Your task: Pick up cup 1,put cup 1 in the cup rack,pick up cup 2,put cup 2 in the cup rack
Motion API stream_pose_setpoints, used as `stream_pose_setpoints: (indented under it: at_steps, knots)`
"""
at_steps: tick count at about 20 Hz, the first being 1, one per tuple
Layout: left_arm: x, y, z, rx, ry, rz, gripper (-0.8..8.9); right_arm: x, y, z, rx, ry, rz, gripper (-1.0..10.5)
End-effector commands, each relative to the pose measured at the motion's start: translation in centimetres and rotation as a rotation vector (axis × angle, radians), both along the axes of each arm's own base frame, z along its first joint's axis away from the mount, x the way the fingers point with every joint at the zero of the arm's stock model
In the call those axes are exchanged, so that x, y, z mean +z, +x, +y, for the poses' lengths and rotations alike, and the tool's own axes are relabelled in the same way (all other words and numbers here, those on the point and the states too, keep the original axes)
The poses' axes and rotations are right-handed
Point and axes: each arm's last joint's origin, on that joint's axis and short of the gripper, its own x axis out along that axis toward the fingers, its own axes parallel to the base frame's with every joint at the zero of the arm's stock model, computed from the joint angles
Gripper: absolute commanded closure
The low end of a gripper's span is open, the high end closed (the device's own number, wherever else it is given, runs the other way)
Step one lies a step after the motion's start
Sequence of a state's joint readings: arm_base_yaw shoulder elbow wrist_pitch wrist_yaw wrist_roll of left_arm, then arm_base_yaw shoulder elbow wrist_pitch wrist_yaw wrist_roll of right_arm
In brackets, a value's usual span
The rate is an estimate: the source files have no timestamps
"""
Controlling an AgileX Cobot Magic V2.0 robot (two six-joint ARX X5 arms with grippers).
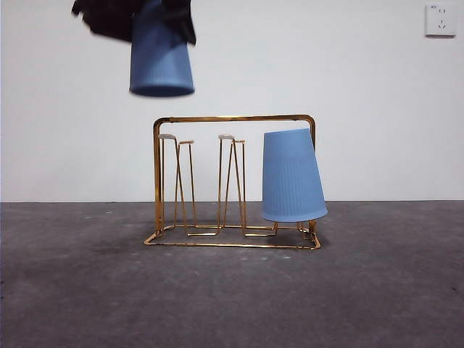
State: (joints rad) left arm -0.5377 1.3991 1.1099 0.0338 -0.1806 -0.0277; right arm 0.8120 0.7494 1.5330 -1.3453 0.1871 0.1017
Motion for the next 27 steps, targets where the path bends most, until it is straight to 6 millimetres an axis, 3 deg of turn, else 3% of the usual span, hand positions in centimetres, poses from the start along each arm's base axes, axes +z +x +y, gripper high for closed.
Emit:
stream_pose_setpoints:
  at_steps: [1, 8, 27]
  knots:
    - [-1.9, 0.1, 0.1, 0.007, -0.016, 0.026, 8.2, 0.0, 0.1, 0.1, -0.009, 0.011, 0.0, 7.6]
    - [-2.3, 0.7, 0.2, 0.01, -0.025, -0.012, 8.2, 0.0, 0.1, 0.0, -0.027, 0.018, 0.003, 7.6]
    - [-9.1, 3.7, -1.6, -0.012, 0.042, 0.19, 8.2, 0.0, 0.2, 0.0, -0.061, 0.011, -0.004, 7.6]
